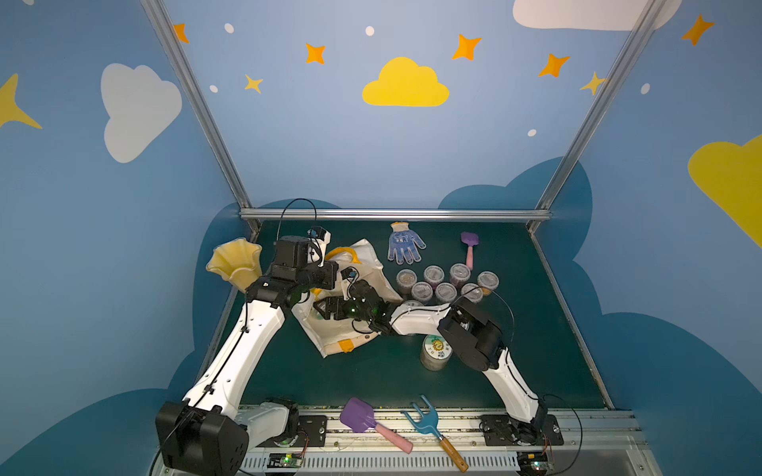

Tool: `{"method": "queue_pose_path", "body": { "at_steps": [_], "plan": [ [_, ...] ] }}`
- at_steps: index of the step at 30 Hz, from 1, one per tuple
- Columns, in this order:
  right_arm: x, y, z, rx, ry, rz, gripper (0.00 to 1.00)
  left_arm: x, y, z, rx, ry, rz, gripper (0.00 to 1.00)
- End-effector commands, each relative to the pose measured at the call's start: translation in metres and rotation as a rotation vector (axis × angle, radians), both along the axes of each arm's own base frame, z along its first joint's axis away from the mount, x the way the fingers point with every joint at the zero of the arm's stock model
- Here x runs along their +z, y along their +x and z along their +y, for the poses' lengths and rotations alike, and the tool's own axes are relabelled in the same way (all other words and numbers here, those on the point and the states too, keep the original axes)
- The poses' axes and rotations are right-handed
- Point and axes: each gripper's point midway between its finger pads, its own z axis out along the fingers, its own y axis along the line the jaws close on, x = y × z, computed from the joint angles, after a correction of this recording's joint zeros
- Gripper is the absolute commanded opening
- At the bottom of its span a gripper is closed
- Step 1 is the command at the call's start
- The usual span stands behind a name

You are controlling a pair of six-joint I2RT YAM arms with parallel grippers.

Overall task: Take out the seed jars from the canvas bag
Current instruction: Pick up the seed jar from the canvas bag.

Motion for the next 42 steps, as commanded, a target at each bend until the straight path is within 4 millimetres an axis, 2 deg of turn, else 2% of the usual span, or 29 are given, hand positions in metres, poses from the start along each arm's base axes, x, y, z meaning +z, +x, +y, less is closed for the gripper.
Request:
{"method": "queue_pose_path", "body": {
  "at_steps": [1, 7, 13, 22, 31, 38, 42],
  "plan": [
    [-0.014, -0.008, 0.009, 0.033, -0.034, 0.005, 0.90, 0.010, 0.003, -0.003, -0.008, -0.021, -0.033, 0.08],
    [-0.027, -0.008, 0.012, 0.036, -0.061, 0.026, 0.90, 0.009, 0.003, -0.003, -0.007, -0.018, -0.032, 0.08],
    [-0.026, -0.005, 0.010, 0.018, -0.060, 0.023, 0.89, 0.008, 0.002, -0.002, -0.005, -0.016, -0.028, 0.08],
    [-0.001, -0.004, -0.004, 0.042, -0.032, -0.002, 0.81, 0.008, 0.001, 0.000, 0.007, -0.010, -0.034, 0.08],
    [0.030, -0.009, -0.049, 0.071, -0.125, -0.007, 0.78, 0.006, 0.004, 0.004, 0.026, 0.006, -0.031, 0.08],
    [0.066, -0.029, -0.079, 0.169, -0.209, -0.015, 0.75, 0.004, 0.005, 0.007, 0.039, 0.017, -0.032, 0.08],
    [0.084, -0.050, -0.096, 0.266, -0.243, 0.012, 0.74, 0.003, 0.007, 0.008, 0.043, 0.019, -0.031, 0.08]
  ]
}}
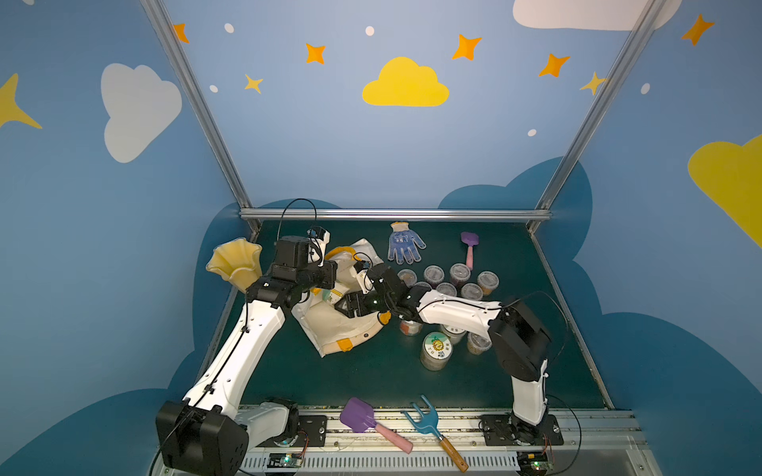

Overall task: Take out the seed jars from the canvas bag
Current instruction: Pick up the seed jar from the canvas bag, then place the seed jar at the center of the board.

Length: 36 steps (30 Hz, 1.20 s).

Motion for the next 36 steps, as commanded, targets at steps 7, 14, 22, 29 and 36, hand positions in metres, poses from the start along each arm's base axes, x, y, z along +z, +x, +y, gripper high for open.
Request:
{"method": "queue_pose_path", "body": {
  "at_steps": [7, 14, 22, 29, 36],
  "plan": [
    [0.041, -0.056, -0.054, 0.186, -0.102, 0.017, 0.74, 0.004, 0.005, 0.006, 0.025, -0.002, -0.027, 0.08],
    [0.058, -0.089, -0.106, 0.224, -0.198, 0.016, 0.74, 0.001, 0.005, 0.007, 0.024, -0.014, -0.023, 0.08],
    [0.064, -0.114, -0.177, 0.216, -0.418, 0.030, 0.74, 0.000, 0.003, 0.008, 0.025, -0.030, -0.024, 0.08],
    [0.057, -0.116, -0.211, 0.154, -0.551, 0.083, 0.74, -0.003, 0.001, 0.009, 0.024, -0.024, -0.017, 0.08],
    [0.036, -0.117, -0.225, 0.179, -0.730, 0.158, 0.74, -0.003, 0.001, 0.008, 0.025, -0.042, -0.016, 0.09]
  ]
}}
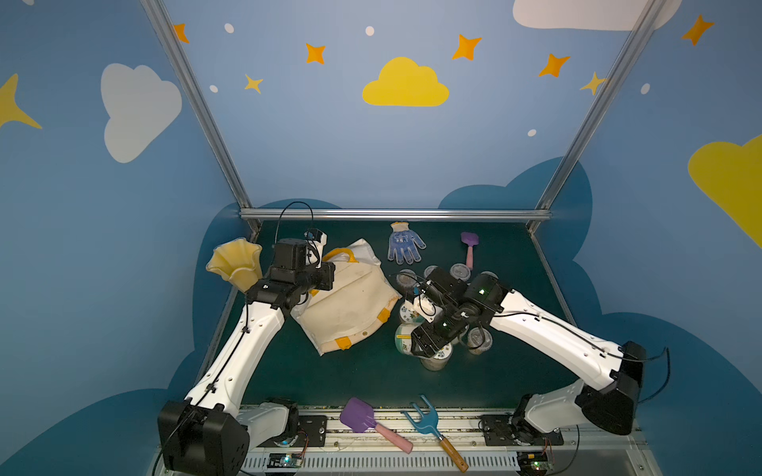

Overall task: Take out the seed jars from the canvas bag
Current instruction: Place the seed jar at the center of the board.

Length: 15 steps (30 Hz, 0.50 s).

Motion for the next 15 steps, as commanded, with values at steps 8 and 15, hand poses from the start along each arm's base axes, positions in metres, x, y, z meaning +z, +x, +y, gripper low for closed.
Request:
{"method": "queue_pose_path", "body": {
  "at_steps": [8, 15],
  "plan": [
    [-0.018, -0.001, 0.001, 0.108, -0.237, 0.014, 0.74, 0.007, -0.003, 0.002, 0.007, -0.024, -0.026, 0.09],
    [-0.049, -0.005, 0.009, 0.158, -0.354, 0.032, 0.75, 0.009, -0.004, 0.002, 0.008, -0.034, -0.028, 0.09]
  ]
}}
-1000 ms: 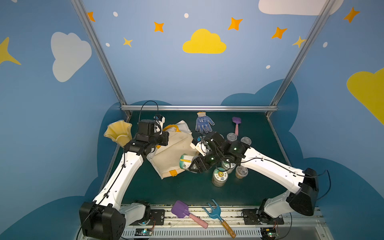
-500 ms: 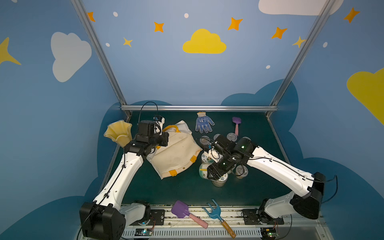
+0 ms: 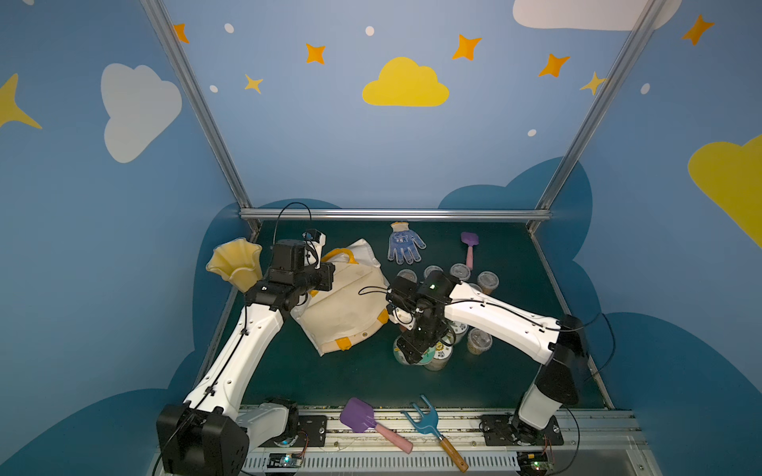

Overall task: Take out the seed jars from the canvas bag
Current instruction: Place the seed jar at the center of the board.

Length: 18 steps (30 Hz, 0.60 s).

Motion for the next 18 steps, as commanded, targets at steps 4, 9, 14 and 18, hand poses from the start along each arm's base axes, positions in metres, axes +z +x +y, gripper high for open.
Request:
{"method": "queue_pose_path", "body": {
  "at_steps": [4, 9, 14, 18],
  "plan": [
    [-0.021, 0.001, 0.000, 0.029, -0.093, -0.011, 0.75, 0.008, -0.002, 0.001, 0.005, -0.021, -0.027, 0.09],
    [-0.036, 0.005, 0.008, 0.037, -0.123, -0.022, 0.75, 0.010, -0.002, 0.002, 0.008, -0.024, -0.033, 0.09],
    [-0.050, 0.006, 0.012, 0.054, -0.158, -0.039, 0.82, 0.010, -0.003, 0.002, 0.009, -0.025, -0.034, 0.09],
    [-0.050, 0.012, 0.015, 0.040, -0.143, -0.071, 0.88, 0.009, -0.003, 0.002, 0.009, -0.025, -0.032, 0.09]
  ]
}}
